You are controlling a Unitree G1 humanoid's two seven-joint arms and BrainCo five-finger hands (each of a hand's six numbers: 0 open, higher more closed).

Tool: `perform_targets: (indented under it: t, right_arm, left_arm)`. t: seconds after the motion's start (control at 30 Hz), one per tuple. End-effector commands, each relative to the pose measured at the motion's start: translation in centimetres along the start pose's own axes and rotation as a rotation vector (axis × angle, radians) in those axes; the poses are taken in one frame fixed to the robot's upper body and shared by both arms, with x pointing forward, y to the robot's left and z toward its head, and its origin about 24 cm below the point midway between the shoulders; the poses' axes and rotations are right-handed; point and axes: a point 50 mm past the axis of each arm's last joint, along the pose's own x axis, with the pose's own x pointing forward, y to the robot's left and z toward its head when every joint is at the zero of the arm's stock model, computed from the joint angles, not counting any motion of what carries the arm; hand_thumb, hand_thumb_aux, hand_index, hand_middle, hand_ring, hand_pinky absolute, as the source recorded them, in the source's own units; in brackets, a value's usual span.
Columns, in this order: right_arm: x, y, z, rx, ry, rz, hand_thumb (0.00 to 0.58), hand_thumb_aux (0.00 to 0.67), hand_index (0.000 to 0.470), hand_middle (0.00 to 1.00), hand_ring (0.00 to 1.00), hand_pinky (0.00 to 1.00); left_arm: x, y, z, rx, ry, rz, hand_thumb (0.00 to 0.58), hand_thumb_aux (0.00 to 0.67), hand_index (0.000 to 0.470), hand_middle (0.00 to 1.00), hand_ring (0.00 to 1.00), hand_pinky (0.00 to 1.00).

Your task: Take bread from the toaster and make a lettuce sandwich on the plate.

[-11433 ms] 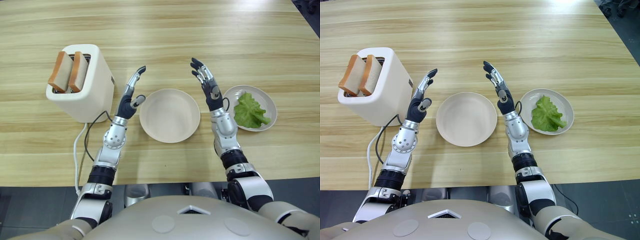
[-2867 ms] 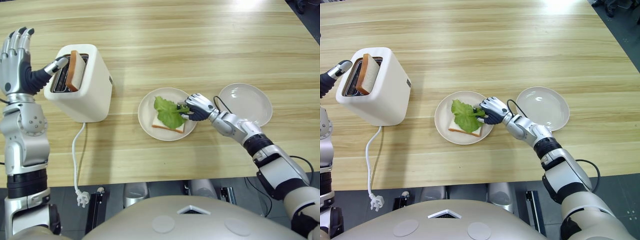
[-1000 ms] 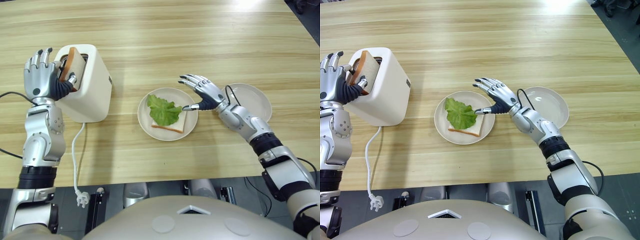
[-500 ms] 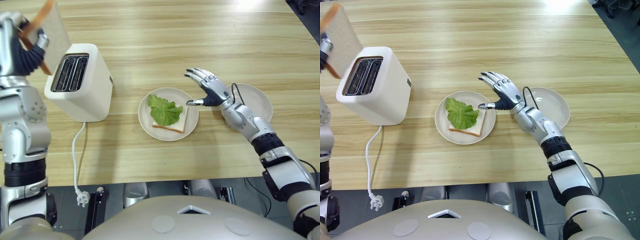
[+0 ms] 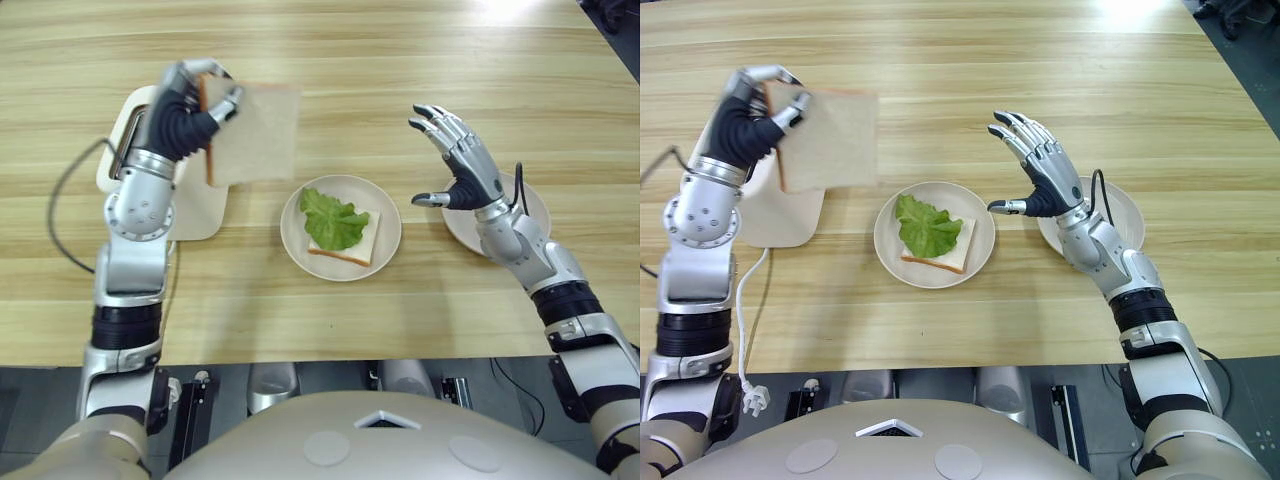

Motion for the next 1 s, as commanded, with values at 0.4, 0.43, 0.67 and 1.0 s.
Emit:
perform_targets:
  t: [0.4,0.43,0.67,1.0]
  right_arm:
    - [-1.9,2.4,2.2,0.027,-0.177,0.210,0.000,0.000,0.000,0.00,0.00,0.00]
    - [-1.9,2.6,2.4,0.026,-0.187,0.226,0.000,0.000,0.000,0.00,0.00,0.00]
    - [-2.2,4.1,2.9,0.007,-0.222,0.323,0.000,0.000,0.000,0.00,0.00,0.00]
    - [-2.5,5.3,2.9,-0.029,-0.226,0.403,0.000,0.000,0.000,0.00,0.00,0.00]
  left_arm:
    - [4.5,-8.5,-5.5,-0.447,0.166,-0.545,0.580,0.670,0.460,1.00,1.00,1.00]
    - [4.6,-9.1,-5.7,-0.467,0.180,-0.556,0.580,0.670,0.460,1.00,1.00,1.00]
    - [4.1,-11.8,-7.3,-0.543,0.296,-0.553,0.580,0.670,0.460,1.00,1.00,1.00]
    - [3.1,-12.3,-8.3,-0.560,0.372,-0.518,0.580,0.670,0.460,1.00,1.00,1.00]
